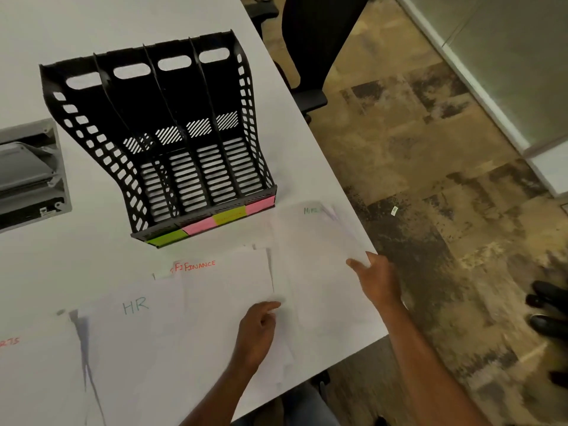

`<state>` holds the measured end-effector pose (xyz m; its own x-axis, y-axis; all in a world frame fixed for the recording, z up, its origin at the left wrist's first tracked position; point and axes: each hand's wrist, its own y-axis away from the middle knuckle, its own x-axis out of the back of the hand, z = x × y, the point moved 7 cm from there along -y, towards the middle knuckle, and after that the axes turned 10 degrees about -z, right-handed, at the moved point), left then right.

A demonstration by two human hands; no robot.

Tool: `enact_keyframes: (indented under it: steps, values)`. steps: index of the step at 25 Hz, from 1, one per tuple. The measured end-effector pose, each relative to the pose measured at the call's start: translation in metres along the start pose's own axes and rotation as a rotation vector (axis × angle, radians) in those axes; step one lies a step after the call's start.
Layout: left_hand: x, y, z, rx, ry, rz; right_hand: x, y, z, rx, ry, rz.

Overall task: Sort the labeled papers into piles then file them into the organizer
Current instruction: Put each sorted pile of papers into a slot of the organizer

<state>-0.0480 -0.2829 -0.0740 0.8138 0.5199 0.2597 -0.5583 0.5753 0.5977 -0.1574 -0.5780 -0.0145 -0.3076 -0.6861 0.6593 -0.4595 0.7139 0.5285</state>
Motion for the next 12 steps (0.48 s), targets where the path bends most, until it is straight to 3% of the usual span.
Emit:
enact_keyframes:
  steps: [3, 5, 8, 10, 12]
  values:
    - [0.006, -0.003, 0.013, 0.11, 0.065, 0.073, 0.026, 0.014, -0.009, 0.093, -0.409, -0.005]
    - [0.012, -0.011, 0.041, 0.104, 0.24, 0.029, 0.041, 0.023, -0.018, 0.146, -0.569, -0.06]
    - [0.027, -0.028, 0.117, -0.126, 0.599, -0.184, 0.058, 0.03, -0.037, 0.261, -0.723, -0.207]
    - [0.043, -0.036, 0.172, -0.223, 0.6, -0.263, 0.062, 0.025, -0.049, 0.331, -0.786, -0.308]
    - [0.055, -0.039, 0.214, -0.245, 0.496, -0.177, 0.061, 0.026, -0.067, 0.401, -0.674, -0.208]
